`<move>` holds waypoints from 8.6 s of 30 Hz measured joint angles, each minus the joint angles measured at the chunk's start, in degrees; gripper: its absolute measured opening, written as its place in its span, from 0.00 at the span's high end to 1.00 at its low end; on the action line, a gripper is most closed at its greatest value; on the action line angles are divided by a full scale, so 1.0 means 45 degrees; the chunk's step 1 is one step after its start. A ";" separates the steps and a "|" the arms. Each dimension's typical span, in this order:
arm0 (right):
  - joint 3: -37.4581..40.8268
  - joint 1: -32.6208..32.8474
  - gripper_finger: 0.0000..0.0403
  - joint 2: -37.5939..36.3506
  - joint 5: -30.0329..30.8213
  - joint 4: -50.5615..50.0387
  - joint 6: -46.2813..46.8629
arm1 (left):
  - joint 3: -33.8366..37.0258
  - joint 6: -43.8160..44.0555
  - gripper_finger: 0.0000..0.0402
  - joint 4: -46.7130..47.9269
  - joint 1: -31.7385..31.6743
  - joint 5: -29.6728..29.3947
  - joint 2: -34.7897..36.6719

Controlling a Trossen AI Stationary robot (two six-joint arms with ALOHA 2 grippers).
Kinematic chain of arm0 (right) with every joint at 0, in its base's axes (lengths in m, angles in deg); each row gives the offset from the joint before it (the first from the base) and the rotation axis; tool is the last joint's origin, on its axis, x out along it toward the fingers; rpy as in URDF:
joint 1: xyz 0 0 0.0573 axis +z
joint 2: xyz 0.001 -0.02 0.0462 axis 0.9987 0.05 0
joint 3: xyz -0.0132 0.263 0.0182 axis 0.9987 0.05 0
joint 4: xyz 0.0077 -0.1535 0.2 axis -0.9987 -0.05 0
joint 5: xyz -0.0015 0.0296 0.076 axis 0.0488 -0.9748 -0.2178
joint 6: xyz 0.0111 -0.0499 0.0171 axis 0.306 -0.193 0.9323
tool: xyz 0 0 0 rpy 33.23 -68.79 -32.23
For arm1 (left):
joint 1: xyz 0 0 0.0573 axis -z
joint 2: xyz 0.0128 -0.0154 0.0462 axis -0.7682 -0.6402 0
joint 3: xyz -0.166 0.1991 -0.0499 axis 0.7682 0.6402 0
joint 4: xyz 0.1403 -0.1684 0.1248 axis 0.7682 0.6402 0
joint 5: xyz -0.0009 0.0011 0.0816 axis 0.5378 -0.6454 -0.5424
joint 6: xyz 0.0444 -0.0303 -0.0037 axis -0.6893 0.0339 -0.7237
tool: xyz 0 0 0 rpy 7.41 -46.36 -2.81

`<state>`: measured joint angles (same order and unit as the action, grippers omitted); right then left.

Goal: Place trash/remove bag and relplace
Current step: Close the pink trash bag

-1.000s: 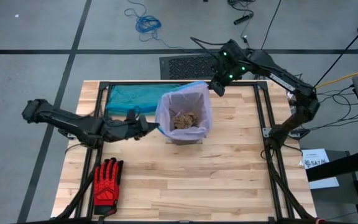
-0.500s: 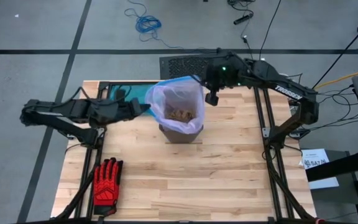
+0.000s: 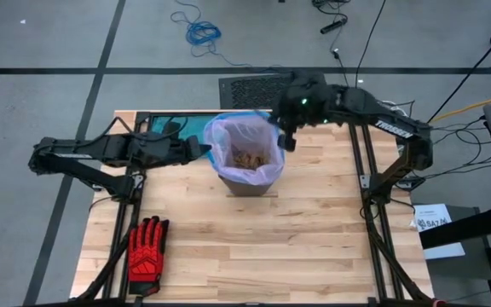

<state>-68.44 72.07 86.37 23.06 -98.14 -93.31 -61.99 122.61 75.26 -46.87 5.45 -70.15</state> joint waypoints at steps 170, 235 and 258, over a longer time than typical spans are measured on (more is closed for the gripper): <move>-0.5177 0.0316 1.00 0.6315 -0.4273 0.2050 0.0704 | -1.4688 -0.9871 0.95 0.9080 -0.3639 0.7266 -0.5933; -0.5206 -0.0172 1.00 0.6644 -0.4389 0.1532 0.0223 | -1.5106 -0.9848 1.00 0.8864 -0.3829 0.5823 -0.5833; -0.5211 -0.0104 1.00 0.7053 -0.4416 0.1087 0.0087 | -1.5106 -0.9837 1.00 0.7118 -0.3814 0.5898 -0.4795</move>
<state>-91.89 71.61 118.11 3.19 -93.25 -92.92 -129.97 78.34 107.29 -64.04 31.99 -91.72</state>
